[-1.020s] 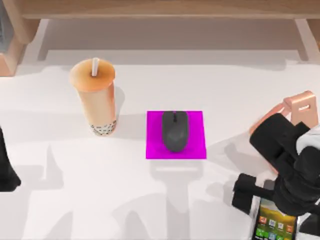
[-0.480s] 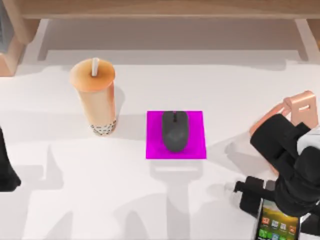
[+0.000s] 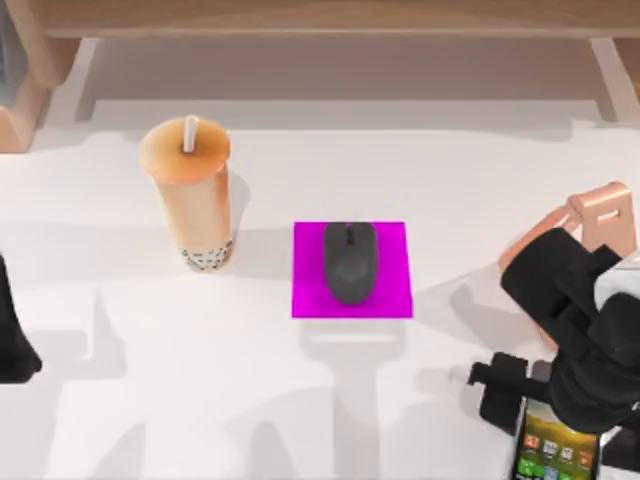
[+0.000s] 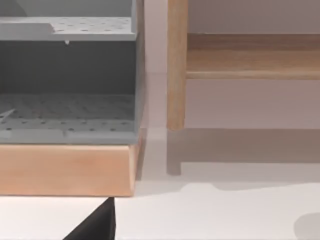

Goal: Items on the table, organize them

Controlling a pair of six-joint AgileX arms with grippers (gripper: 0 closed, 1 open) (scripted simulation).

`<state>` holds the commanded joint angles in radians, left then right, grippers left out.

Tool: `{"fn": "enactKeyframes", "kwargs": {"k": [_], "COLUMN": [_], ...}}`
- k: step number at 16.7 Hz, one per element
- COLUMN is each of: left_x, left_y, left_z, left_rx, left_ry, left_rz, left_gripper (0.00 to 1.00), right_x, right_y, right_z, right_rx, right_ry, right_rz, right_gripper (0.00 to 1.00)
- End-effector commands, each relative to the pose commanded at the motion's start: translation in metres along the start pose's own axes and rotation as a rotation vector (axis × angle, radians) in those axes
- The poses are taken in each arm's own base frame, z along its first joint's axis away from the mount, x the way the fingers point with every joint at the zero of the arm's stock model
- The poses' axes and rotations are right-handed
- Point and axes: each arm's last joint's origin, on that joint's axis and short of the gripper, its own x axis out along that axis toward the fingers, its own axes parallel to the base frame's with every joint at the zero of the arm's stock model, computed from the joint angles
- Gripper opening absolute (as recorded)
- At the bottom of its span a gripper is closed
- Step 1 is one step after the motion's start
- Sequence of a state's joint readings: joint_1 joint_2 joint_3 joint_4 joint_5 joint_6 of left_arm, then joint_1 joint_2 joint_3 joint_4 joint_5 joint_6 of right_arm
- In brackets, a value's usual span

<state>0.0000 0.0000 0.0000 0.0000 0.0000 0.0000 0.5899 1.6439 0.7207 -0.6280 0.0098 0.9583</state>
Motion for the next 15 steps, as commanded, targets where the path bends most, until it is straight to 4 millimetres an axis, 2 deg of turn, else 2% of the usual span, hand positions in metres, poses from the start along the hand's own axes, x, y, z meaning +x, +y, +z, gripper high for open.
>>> {"fn": "enactKeyframes", "kwargs": {"k": [2, 3, 6, 12, 15], "left_x": [0.0, 0.0, 0.0, 0.0, 0.0], "left_y": [0.0, 0.0, 0.0, 0.0, 0.0], "left_z": [0.0, 0.0, 0.0, 0.0, 0.0], "left_rx": [0.0, 0.0, 0.0, 0.0, 0.0], "left_ry": [0.0, 0.0, 0.0, 0.0, 0.0], "left_rz": [0.0, 0.0, 0.0, 0.0, 0.0], "left_gripper": [1.0, 1.0, 1.0, 1.0, 1.0], "right_x": [0.0, -0.01, -0.012, -0.008, -0.013], "right_y": [0.0, -0.001, -0.003, -0.012, -0.011], "right_z": [0.0, -0.001, 0.0, -0.007, -0.007], "right_rx": [0.0, -0.013, 0.003, 0.034, 0.023], "right_ry": [0.0, -0.009, 0.017, 0.183, 0.165], "right_rz": [0.0, -0.01, 0.012, 0.016, -0.02], "right_gripper": [0.0, 0.0, 0.0, 0.0, 0.0]}}
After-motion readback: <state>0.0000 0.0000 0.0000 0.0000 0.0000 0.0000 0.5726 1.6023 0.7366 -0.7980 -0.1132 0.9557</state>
